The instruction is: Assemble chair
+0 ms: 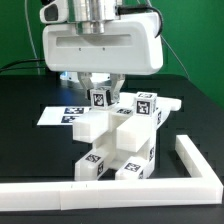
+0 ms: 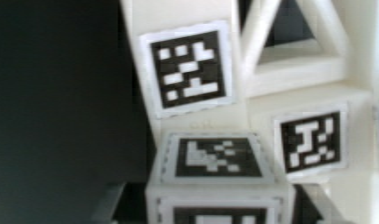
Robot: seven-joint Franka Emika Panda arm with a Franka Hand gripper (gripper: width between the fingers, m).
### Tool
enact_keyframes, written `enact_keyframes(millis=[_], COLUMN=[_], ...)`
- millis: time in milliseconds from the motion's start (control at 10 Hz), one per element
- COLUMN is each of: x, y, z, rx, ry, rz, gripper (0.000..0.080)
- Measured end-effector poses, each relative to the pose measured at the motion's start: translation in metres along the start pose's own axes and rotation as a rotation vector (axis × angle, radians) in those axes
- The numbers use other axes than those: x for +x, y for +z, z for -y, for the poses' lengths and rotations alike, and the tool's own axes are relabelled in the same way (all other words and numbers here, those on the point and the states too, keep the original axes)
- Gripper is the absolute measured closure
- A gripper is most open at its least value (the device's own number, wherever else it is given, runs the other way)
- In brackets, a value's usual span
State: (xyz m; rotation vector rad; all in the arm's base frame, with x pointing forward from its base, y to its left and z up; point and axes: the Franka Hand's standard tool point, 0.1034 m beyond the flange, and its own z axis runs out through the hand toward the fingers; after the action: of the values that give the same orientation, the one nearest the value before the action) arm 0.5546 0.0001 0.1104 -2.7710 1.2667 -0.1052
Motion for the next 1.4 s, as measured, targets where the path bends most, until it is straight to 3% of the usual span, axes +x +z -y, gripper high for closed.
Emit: enact_keyframes(millis=[500, 700, 800, 900, 1000, 1100, 1200, 1300, 1400], x=[-0.005, -0.005, -0.005, -0.005, -0.005, -0.005, -0.003, -0.003, -0.010], y=[0.000, 0.001, 0.001, 0.001, 0.001, -0.001, -0.002, -0.001, 0.001], z=[0.006, 0.010, 0.010, 0.010, 0.010, 0.013, 0.013, 0.013, 0.016], rx=[0.016, 0.036, 0.036, 0.036, 0.036, 0.028, 0.034, 0.043, 0.040], ry=[0.630, 0.813, 0.803, 0.769, 0.767, 0.652, 0.406, 0.127, 0.031], rz=[0.034, 0.031, 0.031, 0.031, 0.031, 0.028, 0.021, 0.018, 0.028], gripper=[0.0518, 0.0518, 0.0518, 0.0431, 0.0294, 0.0294, 0.0173, 0.0156, 0.0152])
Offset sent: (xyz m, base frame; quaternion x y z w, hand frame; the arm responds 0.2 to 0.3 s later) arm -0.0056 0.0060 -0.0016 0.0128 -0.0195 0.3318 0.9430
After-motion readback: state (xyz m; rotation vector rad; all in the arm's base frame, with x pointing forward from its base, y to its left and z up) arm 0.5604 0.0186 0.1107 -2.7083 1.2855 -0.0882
